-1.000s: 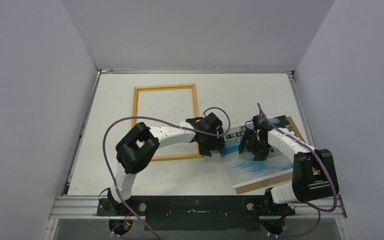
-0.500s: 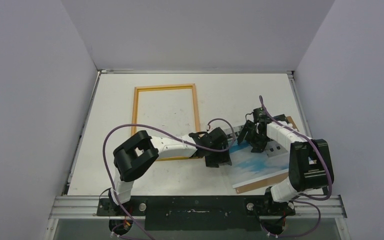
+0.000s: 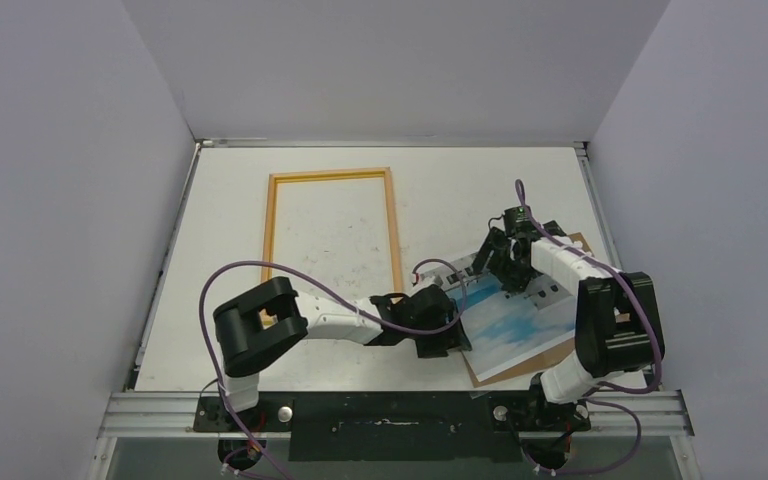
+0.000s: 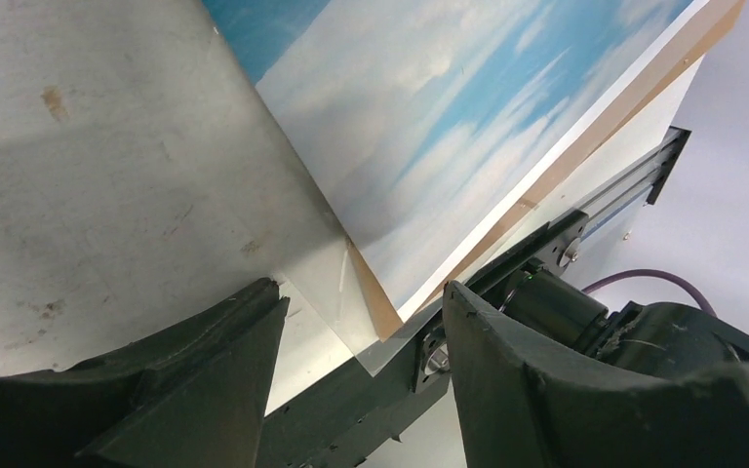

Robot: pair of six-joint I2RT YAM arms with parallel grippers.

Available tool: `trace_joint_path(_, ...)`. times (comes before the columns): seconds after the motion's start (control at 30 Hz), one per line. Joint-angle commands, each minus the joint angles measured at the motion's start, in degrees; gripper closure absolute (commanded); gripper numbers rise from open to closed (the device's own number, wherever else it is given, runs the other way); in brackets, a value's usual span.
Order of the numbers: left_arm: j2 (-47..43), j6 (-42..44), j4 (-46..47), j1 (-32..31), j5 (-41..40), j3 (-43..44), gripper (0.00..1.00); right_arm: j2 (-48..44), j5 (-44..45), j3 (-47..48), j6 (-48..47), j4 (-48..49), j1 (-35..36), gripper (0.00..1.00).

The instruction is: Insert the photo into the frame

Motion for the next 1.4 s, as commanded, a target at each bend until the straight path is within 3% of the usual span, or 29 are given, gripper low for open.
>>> trace_joint_path(0.0,-1.44,0.42,-1.43,-1.18,-4.71,-5.01,0.4,-7.77,9.36,1.59,-2.9,-8.55,-0.11,0.23)
trace_joint_path(0.2,-2.48,-0.21,2.69,-1.23,-4.96,-6.82,0.4,-22.03,17.11,-3.76,-0.48,-22.06,-0.46,0.11)
trace_joint_path(0.4,-1.54,-1.76,4.24,-1.8,-5.75,-7.42,0.4,-31.21,20.75,-6.74,6.05,-28.8,-0.25,0.03)
trace_joint_path(0.63,-0.95,-2.11,5.36,-1.8,-6.44,-7.71,0.4,-26.98,23.4,-7.52,13.64,-32.85,-3.54,0.02)
trace_joint_path(0.73,-0.49,-2.13,5.83,-1.8,-6.4,-7.39,0.4,-23.39,19.91,-9.28,12.21,-30.57,-8.78,0.02)
trace_joint_path(1.1,0.95,-1.91,5.49,-1.64,-5.63,-6.25,0.4,-19.09,20.55,-9.35,5.65,-26.24,-25.17,0.02)
trace_joint_path(1.37,1.42,-1.73,5.71,-1.19,-5.48,-6.07,0.39,-17.03,9.35,-11.88,2.4,-19.31,-31.84,0.02)
